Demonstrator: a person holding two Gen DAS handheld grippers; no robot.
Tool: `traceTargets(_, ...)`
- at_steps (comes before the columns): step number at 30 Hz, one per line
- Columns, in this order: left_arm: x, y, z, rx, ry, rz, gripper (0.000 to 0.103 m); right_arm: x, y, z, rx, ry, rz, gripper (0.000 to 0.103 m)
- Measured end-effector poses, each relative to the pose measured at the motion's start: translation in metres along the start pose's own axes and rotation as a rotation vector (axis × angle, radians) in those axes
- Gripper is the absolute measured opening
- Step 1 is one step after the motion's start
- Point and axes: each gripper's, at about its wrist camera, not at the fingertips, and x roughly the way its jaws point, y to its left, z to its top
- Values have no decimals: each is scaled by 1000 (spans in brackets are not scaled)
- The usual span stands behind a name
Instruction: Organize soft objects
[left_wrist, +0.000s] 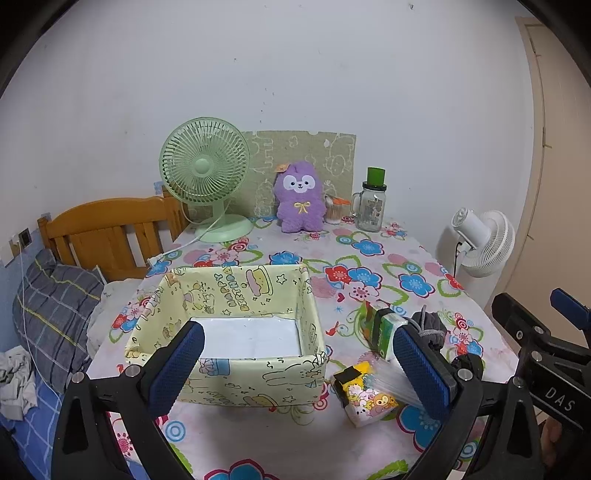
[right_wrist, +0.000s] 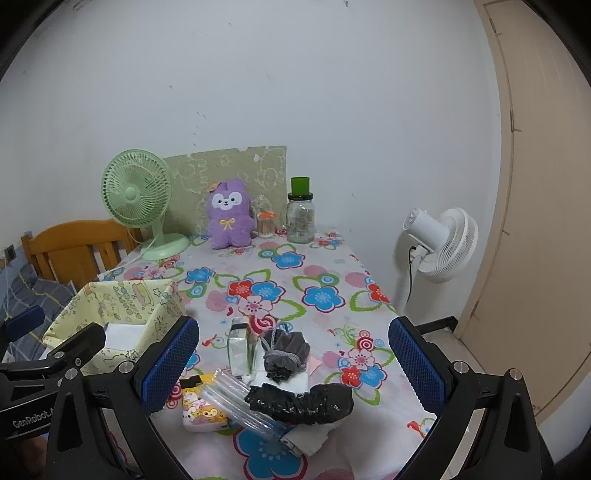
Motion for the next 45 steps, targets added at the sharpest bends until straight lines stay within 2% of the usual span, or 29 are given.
traceTargets(45, 1, 5, -3, 8, 2, -3, 103, 3, 3, 5, -6, 11, -2, 103)
